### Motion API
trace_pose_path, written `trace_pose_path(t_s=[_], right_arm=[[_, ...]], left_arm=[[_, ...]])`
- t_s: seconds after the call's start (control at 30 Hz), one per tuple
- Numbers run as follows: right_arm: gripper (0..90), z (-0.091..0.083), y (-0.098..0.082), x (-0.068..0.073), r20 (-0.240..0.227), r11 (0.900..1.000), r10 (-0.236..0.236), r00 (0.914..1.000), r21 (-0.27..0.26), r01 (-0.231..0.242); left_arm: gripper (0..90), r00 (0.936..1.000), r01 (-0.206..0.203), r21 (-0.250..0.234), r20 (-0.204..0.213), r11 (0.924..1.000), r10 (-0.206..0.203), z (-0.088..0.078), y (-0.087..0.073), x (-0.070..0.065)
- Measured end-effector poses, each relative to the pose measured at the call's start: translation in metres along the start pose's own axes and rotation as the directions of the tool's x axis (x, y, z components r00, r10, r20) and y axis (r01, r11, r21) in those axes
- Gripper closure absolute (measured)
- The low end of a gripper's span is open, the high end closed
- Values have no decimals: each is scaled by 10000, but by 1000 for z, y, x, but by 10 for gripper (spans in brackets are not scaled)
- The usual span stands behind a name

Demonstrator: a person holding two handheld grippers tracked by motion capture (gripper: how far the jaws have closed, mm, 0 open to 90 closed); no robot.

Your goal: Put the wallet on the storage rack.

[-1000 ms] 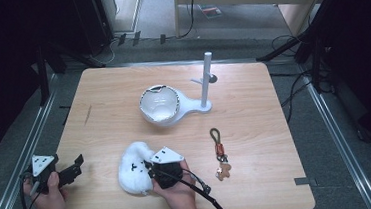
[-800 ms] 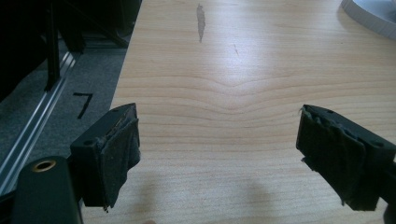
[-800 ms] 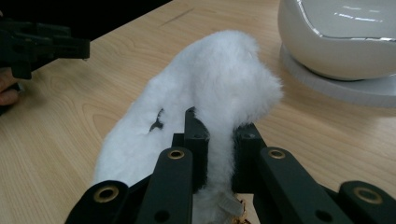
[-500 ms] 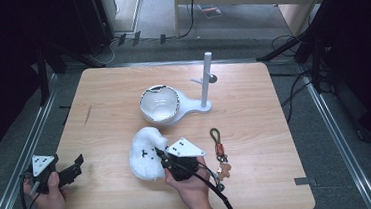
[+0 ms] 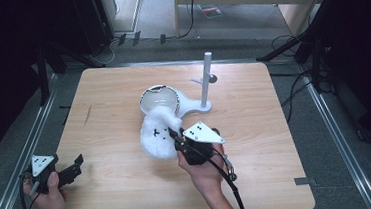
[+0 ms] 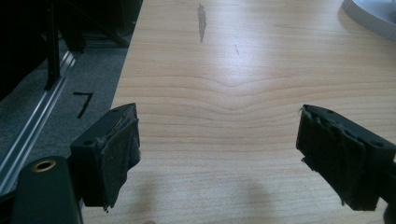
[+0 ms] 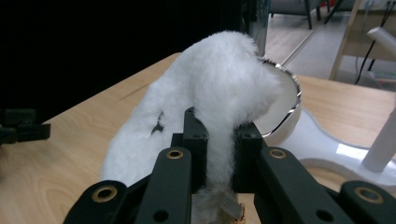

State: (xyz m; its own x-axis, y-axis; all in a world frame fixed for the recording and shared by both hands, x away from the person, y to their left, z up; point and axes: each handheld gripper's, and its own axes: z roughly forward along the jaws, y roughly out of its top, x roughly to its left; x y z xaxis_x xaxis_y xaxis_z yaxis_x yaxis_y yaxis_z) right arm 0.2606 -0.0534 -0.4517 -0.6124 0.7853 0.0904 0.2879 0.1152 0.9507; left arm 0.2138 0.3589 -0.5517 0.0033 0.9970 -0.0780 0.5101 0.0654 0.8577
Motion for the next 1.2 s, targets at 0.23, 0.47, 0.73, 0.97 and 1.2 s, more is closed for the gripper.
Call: trace_pose_path(t_s=[0.23,0.47,0.73,0.97,1.2], right_arm=[[802,2,13,-10,379,9978,-300,9988,-574,321],[795,7,25,-19,807,9942,-674,9945,-787,737],[792,20,33,-25,1469,9814,-1371,9796,-1140,1544],[792,35,35,-26,1951,9645,-1947,9613,-1402,2238],[791,53,31,-29,2309,9510,-2382,9434,-1419,2748]], left_arm=[[142,10000,19,-24,-24,10000,-20,0,0,0],[142,10000,9,-10,-25,10000,-9,0,0,0],[142,10000,38,11,0,10000,-38,0,0,1],[142,10000,58,-15,15,10000,-58,0,0,1],[142,10000,38,-14,8,10000,-38,0,0,1]])
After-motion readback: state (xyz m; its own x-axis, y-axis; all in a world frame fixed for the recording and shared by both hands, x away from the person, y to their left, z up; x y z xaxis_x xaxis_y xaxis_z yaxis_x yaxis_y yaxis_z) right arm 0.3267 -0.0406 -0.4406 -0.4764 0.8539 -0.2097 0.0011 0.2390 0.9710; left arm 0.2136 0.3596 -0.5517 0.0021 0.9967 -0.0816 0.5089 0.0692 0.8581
